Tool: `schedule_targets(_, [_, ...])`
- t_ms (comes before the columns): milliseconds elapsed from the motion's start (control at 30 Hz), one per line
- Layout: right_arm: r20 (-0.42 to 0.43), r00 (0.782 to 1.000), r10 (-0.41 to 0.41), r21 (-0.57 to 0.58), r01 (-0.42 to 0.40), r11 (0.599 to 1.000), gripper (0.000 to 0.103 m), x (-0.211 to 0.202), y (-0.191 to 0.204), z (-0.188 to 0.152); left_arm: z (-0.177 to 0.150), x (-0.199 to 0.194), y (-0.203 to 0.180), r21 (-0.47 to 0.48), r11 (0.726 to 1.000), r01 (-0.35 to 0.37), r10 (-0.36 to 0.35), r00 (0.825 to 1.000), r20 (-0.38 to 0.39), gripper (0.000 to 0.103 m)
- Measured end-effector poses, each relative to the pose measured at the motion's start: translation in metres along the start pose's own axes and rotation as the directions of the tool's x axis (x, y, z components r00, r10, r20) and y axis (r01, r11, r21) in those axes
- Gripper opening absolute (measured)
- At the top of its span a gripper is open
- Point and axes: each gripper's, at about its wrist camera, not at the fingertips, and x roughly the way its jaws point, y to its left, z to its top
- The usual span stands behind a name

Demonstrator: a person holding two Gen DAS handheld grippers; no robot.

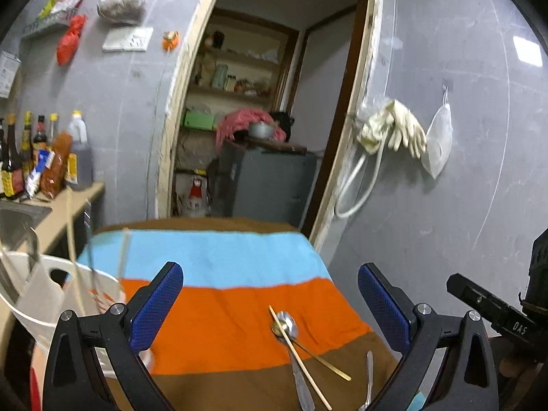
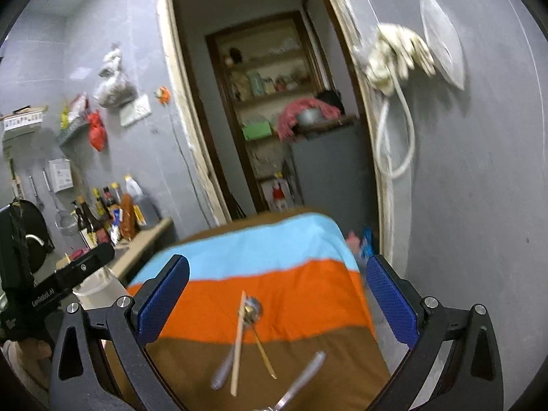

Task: Organize utensils
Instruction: 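Move both tools back down to the remaining spoons and chopstick on the blanket, then grasp a silver spoon with the right tool while the left tool grasps the last chopstick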

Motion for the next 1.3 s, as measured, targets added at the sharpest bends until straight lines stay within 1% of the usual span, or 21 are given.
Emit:
schedule_targets(100, [-0.073, 0.997, -0.007, 0.025, 0.009, 1.000, 0.101, 0.016, -0.021, -0.015, -0.010, 0.015, -0.002, -0.003, 1.000, -0.013, 0.013, 0.999, -0.036, 0.103])
schedule_targets(200, [-0.138, 0.990, 0.007, 0.038, -0.002, 0.999, 0.100, 0.033, -0.034, -0.034, -0.020, 0.031, -0.004, -0.008, 1.000, -0.026, 0.025, 0.997, -0.074, 0.103])
schedule_targets(267, [-0.173, 0.985, 0.017, 0.045, -0.009, 0.999, 0.096, 0.043, -0.038, -0.046, -0.028, 0.043, -0.004, -0.021, 0.999, -0.028, 0.026, 0.994, -0.104, 0.103])
schedule_targets(300, [-0.204, 0.979, 0.025, 0.053, -0.015, 0.998, 0.090, 0.051, -0.042, -0.054, -0.031, 0.047, -0.002, -0.026, 0.999, -0.027, 0.023, 0.993, -0.118, 0.103])
schedule_targets(333, [-0.220, 0.975, 0.027, 0.056, -0.015, 0.998, 0.082, 0.054, -0.043, -0.059, -0.034, 0.052, -0.002, -0.034, 0.999, -0.024, 0.019, 0.991, -0.134, 0.103])
schedule_targets(367, [-0.256, 0.966, 0.032, 0.066, -0.016, 0.998, 0.078, 0.063, -0.045, -0.067, -0.038, 0.058, -0.001, -0.045, 0.999, -0.020, 0.013, 0.988, -0.152, 0.103])
schedule_targets(433, [-0.303, 0.951, 0.053, 0.091, -0.026, 0.996, 0.064, 0.074, -0.049, -0.080, -0.044, 0.068, 0.002, -0.068, 0.998, -0.012, -0.001, 0.983, -0.181, 0.103])
schedule_targets(467, [-0.319, 0.946, 0.057, 0.100, -0.026, 0.995, 0.059, 0.077, -0.050, -0.086, -0.047, 0.073, 0.003, -0.077, 0.997, -0.008, -0.007, 0.980, -0.198, 0.102])
schedule_targets(500, [-0.348, 0.935, 0.064, 0.113, -0.026, 0.993, 0.052, 0.083, -0.053, -0.094, -0.050, 0.077, 0.004, -0.084, 0.996, -0.005, -0.013, 0.977, -0.212, 0.102])
schedule_targets(533, [-0.364, 0.929, 0.068, 0.118, -0.026, 0.993, 0.047, 0.085, -0.055, -0.100, -0.053, 0.082, 0.004, -0.087, 0.996, -0.002, -0.018, 0.975, -0.223, 0.101])
schedule_targets(567, [-0.381, 0.922, 0.073, 0.126, -0.026, 0.992, 0.045, 0.088, -0.057, -0.105, -0.055, 0.086, 0.005, -0.090, 0.996, 0.001, -0.022, 0.971, -0.236, 0.100])
schedule_targets(633, [-0.407, 0.908, 0.093, 0.147, -0.036, 0.989, 0.038, 0.091, -0.058, -0.115, -0.061, 0.095, 0.004, -0.096, 0.995, 0.012, -0.037, 0.962, -0.269, 0.090])
schedule_targets(667, [-0.417, 0.903, 0.105, 0.154, -0.044, 0.987, 0.036, 0.092, -0.058, -0.118, -0.064, 0.099, 0.005, -0.101, 0.995, 0.017, -0.045, 0.957, -0.286, 0.088])
schedule_targets(733, [-0.443, 0.886, 0.135, 0.166, -0.067, 0.984, 0.030, 0.097, -0.055, -0.128, -0.070, 0.107, 0.005, -0.117, 0.993, 0.027, -0.063, 0.946, -0.318, 0.077])
schedule_targets(800, [-0.465, 0.870, 0.163, 0.180, -0.088, 0.980, 0.028, 0.101, -0.052, -0.136, -0.075, 0.116, 0.004, -0.131, 0.991, 0.035, -0.079, 0.934, -0.349, 0.070])
schedule_targets(867, [-0.465, 0.868, 0.172, 0.186, -0.095, 0.978, 0.028, 0.103, -0.051, -0.138, -0.079, 0.121, 0.002, -0.133, 0.990, 0.037, -0.085, 0.924, -0.373, 0.067])
schedule_targets(900, [-0.464, 0.868, 0.178, 0.190, -0.099, 0.977, 0.026, 0.104, -0.051, -0.138, -0.082, 0.124, 0.002, -0.136, 0.990, 0.041, -0.091, 0.918, -0.386, 0.065])
schedule_targets(933, [-0.465, 0.867, 0.178, 0.193, -0.098, 0.976, 0.020, 0.106, -0.051, -0.138, -0.084, 0.126, 0.001, -0.135, 0.990, 0.040, -0.091, 0.913, -0.398, 0.061])
schedule_targets(1000, [-0.473, 0.865, 0.168, 0.193, -0.084, 0.978, 0.012, 0.111, -0.053, -0.139, -0.087, 0.131, 0.000, -0.131, 0.991, 0.040, -0.092, 0.902, -0.421, 0.057])
schedule_targets(1133, [-0.483, 0.856, 0.184, 0.215, -0.088, 0.973, 0.010, 0.119, -0.054, -0.135, -0.091, 0.138, -0.002, -0.135, 0.990, 0.043, -0.100, 0.887, -0.450, 0.049])
schedule_targets(1300, [-0.515, 0.837, 0.185, 0.179, -0.106, 0.978, 0.009, 0.137, -0.044, -0.130, -0.095, 0.149, -0.002, -0.145, 0.989, 0.035, -0.103, 0.863, -0.495, 0.039])
